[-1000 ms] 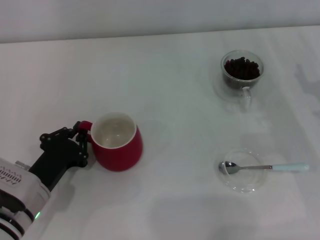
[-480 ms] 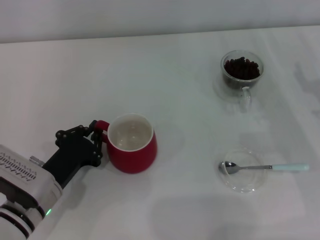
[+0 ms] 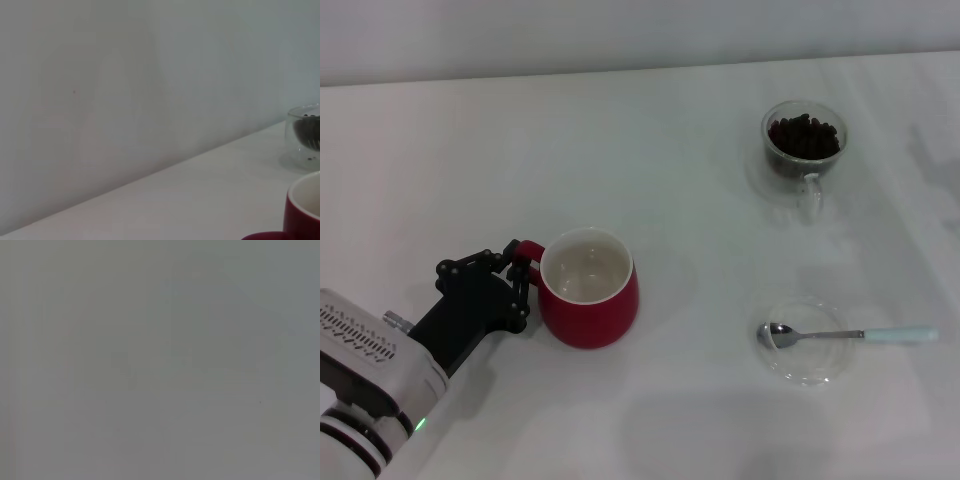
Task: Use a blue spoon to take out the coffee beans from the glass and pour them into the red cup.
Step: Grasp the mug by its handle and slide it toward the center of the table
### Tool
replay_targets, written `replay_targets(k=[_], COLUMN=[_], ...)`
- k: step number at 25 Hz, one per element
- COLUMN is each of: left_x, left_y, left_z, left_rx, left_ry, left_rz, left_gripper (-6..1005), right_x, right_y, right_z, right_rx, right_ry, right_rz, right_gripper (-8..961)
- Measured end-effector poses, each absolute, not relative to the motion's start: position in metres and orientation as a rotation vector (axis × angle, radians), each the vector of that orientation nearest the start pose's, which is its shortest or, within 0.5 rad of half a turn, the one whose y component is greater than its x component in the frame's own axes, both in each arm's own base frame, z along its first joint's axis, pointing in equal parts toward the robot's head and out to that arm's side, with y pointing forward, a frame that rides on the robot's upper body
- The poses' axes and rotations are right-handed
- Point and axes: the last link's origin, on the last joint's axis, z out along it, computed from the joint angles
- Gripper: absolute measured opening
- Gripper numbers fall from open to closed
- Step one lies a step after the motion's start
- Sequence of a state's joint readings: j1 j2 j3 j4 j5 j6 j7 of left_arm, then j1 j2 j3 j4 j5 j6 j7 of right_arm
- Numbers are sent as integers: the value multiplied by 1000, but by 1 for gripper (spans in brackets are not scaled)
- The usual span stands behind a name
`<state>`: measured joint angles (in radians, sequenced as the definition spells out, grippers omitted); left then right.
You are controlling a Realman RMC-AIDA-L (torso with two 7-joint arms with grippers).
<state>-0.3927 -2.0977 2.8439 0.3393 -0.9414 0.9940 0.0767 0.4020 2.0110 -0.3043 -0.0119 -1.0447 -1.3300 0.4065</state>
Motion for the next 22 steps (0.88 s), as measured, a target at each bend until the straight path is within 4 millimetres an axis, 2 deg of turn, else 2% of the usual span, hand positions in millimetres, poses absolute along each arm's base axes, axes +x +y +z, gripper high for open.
replay_targets(k=[9, 15, 22], left_x=[-290, -288, -291], left_y=[271, 267, 261], left_z=[-124, -126, -126], left_rx=[-2165, -2194, -2181], left_ry=[-361, -336, -353], left_rz=[-525, -525, -535], left_gripper=[98, 234, 244], right_x=[375, 374, 374], right_y=[309, 309, 309], right_z=[57, 57, 57], right_rx=[-1410, -1411, -1410], right_ry=[586, 584, 582], right_rz=[786, 788, 789], right_gripper=[857, 858, 858])
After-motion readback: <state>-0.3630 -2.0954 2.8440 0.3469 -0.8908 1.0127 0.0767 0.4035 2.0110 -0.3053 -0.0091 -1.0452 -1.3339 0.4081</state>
